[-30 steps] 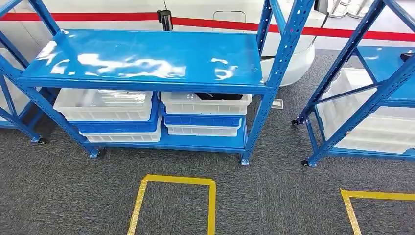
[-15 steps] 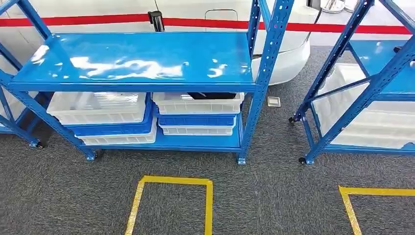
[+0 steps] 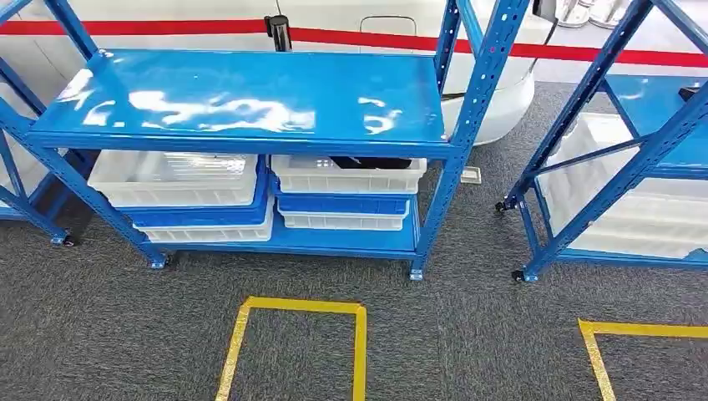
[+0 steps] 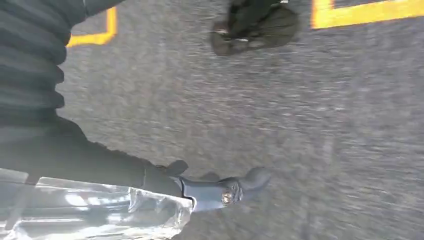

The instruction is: Take the parts from the cabinet and place them on the table.

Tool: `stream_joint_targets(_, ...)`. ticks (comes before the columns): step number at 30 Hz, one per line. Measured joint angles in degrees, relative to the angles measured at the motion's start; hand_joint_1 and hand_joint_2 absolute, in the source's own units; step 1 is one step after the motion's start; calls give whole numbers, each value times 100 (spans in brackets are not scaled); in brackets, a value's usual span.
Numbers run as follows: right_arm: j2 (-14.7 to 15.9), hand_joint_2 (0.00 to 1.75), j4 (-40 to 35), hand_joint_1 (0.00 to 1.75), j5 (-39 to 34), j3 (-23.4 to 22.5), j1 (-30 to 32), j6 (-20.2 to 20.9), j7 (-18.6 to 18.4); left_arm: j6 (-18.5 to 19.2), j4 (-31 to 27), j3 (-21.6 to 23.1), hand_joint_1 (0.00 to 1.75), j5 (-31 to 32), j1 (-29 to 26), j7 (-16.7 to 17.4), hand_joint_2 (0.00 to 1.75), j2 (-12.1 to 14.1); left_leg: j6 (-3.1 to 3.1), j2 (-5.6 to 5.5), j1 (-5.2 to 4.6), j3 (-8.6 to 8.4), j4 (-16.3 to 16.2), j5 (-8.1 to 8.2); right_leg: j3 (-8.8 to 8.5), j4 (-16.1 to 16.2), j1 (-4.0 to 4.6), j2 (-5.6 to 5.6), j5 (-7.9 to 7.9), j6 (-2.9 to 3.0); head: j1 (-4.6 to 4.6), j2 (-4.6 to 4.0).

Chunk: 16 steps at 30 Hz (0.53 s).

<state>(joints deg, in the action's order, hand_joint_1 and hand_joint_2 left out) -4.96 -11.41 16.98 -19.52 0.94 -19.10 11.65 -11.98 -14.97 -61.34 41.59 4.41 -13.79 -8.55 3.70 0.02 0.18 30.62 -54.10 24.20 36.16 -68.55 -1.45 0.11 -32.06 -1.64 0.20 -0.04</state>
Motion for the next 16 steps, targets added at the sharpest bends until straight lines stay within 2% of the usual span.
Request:
stream_joint_targets(2, 37, 175, 4, 0, -92, 76, 101, 98, -65, 68, -114, 286, 0, -221, 1, 65, 175, 20, -62, -7, 7, 12, -86, 39, -599, 1139, -47, -20, 394, -116, 11, 0)
stream_joint_targets(3, 41, 175, 7, 0, -116, 107, 123, 131, -77, 76, -164, 399, 0, -282, -2, 83, 175, 40, -117, 7, 3, 34, -160, 76, -635, 1275, -57, -32, 380, -56, 13, 0)
stream_joint_targets(4, 43, 175, 9, 0, -168, 170, 169, 192, -113, 120, -230, 562, 0, -416, -3, 135, 175, 85, -178, 10, -44, 82, -250, 144, -651, 1299, -34, -8, 425, -3, 13, 0)
stream_joint_targets(5, 57, 175, 9, 0, -216, 218, 194, 240, -142, 146, -273, 714, 0, -527, -11, 164, 175, 107, -207, 6, -33, 90, -250, 144, -645, 1233, -17, -2, 411, 47, -8, 2)
stream_joint_targets(6, 72, 0, 9, 0, -251, 260, 222, 284, -177, 179, -302, 852, 0, -621, -21, 206, 0, 116, -233, 8, -22, 85, -255, 149, -604, 1227, 1, -5, 403, 69, -11, 0)
stream_joint_targets(7, 83, 0, 7, 0, -307, 312, 252, 342, -209, 202, -337, 1042, 0, -758, -47, 248, 0, 147, -255, 9, -5, 83, -266, 150, -636, 1238, -25, -7, 420, 108, -9, 0)
stream_joint_targets(8, 85, 0, 0, 0, -350, 354, 262, 391, -240, 243, -363, 1186, 0, -868, -90, 278, 0, 186, -288, 1, 32, 98, -332, 194, -655, 1249, -86, -6, 439, 140, -15, 0)
stream_joint_targets(9, 92, 0, -13, 0, -374, 378, 273, 418, -254, 251, -366, 1256, 0, -920, -134, 297, 0, 188, -320, 1, 40, 153, -475, 332, -652, 1249, -77, -6, 451, 165, -18, 0)
stream_joint_targets(10, 107, 0, -67, 0, -437, 452, 281, 491, -293, 297, -366, 1482, 0, -1074, -195, 354, 0, 205, -357, 0, 56, 313, -849, 597, -649, 1247, -70, -12, 455, 195, -44, 0)
stream_joint_targets(11, 113, 0, -111, 0, -476, 496, 278, 542, -312, 330, -363, 1624, 0, -1183, -254, 384, 0, 216, -385, 0, 63, 515, -1299, 837, -640, 1245, -54, -13, 456, 198, -39, 0)
stream_joint_targets(12, 118, 175, -153, 0, -514, 533, 274, 570, -340, 358, -363, 1739, 0, -1268, -310, 417, 0, 225, -405, 0, 70, 696, -1691, 1004, -631, 1244, -39, -14, 459, 202, -44, 2)
stream_joint_targets(16, 118, 175, -153, 0, -514, 533, 274, 570, -340, 358, -363, 1739, 0, -1268, -310, 417, 0, 225, -405, 0, 70, 696, -1691, 1004, -631, 1244, -39, -14, 459, 202, -44, 2)
